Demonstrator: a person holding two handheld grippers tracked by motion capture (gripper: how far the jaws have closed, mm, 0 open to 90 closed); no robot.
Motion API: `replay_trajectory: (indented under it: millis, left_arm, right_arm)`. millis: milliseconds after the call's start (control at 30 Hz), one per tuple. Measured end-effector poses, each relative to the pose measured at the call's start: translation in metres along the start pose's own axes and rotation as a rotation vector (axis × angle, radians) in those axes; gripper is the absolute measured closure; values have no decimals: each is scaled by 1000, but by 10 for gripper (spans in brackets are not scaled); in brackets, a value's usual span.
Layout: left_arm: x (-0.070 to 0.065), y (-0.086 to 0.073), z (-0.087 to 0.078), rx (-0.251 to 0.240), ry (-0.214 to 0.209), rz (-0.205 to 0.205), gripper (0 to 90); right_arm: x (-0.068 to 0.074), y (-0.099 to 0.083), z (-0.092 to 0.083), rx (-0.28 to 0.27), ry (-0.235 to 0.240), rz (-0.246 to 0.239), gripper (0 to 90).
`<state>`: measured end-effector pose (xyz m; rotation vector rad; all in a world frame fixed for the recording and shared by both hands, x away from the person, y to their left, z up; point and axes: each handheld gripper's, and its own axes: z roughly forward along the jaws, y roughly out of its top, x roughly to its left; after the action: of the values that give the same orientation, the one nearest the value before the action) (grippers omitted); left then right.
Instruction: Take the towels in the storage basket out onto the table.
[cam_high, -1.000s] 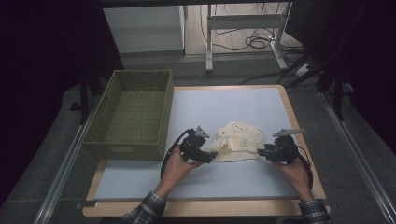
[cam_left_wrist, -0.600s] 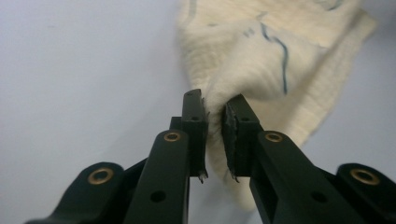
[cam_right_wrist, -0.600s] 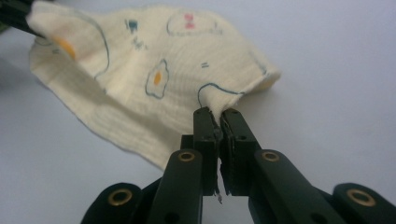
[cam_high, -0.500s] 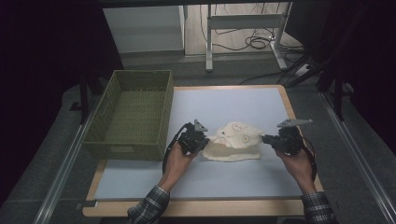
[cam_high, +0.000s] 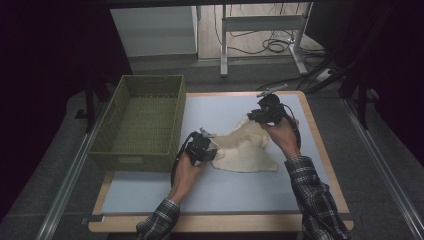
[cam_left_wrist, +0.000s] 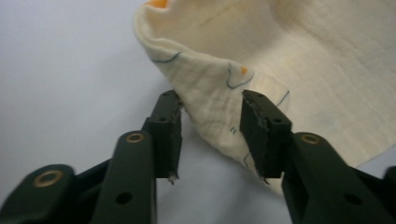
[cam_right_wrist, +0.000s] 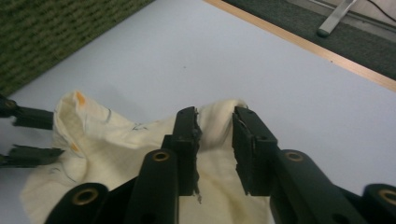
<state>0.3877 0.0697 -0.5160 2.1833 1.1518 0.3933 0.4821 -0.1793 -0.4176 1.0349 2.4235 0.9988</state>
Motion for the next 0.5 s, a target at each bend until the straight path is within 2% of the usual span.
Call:
replay_trajectory:
  millis: [100, 300, 367, 500]
  left_arm:
    - [3, -4, 1, -6, -12, -19, 518]
    - [3, -13, -4, -34, -24, -37, 447]
    - [2, -15, -6, -41, -33, -41, 407]
    - [-4, -16, -6, -44, -31, -22, 373]
  right_arm:
    - [-3, -11, -5, -8, 0, -7, 655]
    - [-20, -64, -21, 24, -25, 57, 617]
    - [-27, -84, -21, 29, -16, 103, 587]
    - [-37, -111, -7, 16, 56, 210, 517]
